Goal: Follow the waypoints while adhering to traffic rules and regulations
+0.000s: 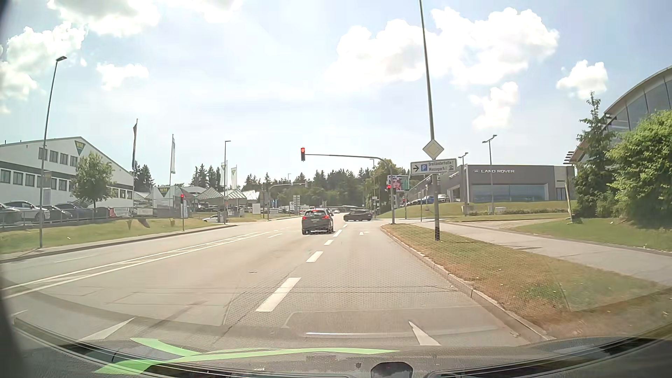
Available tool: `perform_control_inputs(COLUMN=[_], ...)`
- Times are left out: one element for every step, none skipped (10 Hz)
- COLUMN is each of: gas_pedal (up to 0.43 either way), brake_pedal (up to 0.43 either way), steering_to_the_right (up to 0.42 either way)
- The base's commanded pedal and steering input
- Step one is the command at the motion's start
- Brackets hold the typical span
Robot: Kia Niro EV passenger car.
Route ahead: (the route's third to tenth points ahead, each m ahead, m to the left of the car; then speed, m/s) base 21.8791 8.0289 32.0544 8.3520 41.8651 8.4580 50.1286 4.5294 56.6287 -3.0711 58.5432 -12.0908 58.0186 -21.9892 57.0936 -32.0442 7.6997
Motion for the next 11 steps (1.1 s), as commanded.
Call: perform_control_inputs(gas_pedal=[0.02,0.02,0.02,0.008,0.008,0.008,0.008,0.008,0.008,0.0,0.0], brake_pedal=[0.0,0.0,0.0,0.0,0.0,0.0,0.0,0.0,0.0,0.0,0.0], steering_to_the_right=[-0.004,-0.004,-0.004,-0.004,-0.003,-0.003,-0.003,-0.003,-0.003,-0.003,-0.003])
